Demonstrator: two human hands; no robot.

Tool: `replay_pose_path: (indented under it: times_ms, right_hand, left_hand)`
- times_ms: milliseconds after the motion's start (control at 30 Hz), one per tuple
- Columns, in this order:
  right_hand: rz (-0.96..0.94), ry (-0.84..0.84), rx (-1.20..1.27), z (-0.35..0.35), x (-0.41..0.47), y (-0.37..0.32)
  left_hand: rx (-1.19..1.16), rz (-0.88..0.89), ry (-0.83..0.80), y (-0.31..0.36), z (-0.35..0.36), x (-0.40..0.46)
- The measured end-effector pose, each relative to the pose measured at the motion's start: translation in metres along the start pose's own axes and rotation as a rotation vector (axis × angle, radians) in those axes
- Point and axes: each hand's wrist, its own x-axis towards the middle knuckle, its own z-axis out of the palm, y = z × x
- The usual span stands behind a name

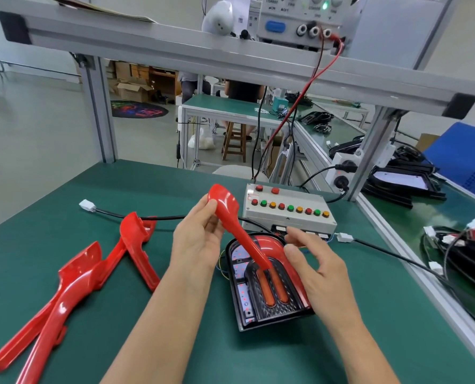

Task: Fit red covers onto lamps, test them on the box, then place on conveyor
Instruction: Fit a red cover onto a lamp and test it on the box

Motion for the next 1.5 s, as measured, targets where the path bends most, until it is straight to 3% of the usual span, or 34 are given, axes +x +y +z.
replay_pose_path:
  times_ms: [267, 700, 767, 933, 1133, 1233, 1500]
  right_hand:
    - [-0.257, 0.020, -0.321, 0.008, -0.005, -0.010]
    - [-0.182, -0.163, -0.465, 0.010, -0.010, -0.011]
    - [-0.160, -0.179, -0.506, 0.010, -0.009, -0.010]
    - [-0.078, -0.143, -0.462, 0.008, -0.008, -0.006]
    - [-0.004, -0.061, -0.290, 0.006, -0.007, 0.003]
    - [0.018, -0.048, -0.284, 0.006, -0.006, 0.007]
    - [-0.013, 0.050, -0.196, 0.004, -0.007, 0.002]
  left_hand:
    - [0.015, -0.058, -0.048, -0.014, -0.003, 0.001]
    - [-0.002, -0.141, -0.109, -0.023, -0.007, 0.007]
    - [0.125, -0.095, -0.102, -0.023, -0.012, 0.010]
    - [0.793, 0.199, 0.098, -0.025, -0.032, 0.024]
    - [1.106, 0.086, -0.001, -0.035, -0.036, 0.021]
    - [1.045, -0.019, -0.050, -0.037, -0.033, 0.019]
    - [0.614, -0.285, -0.074, -0.033, -0.023, 0.008]
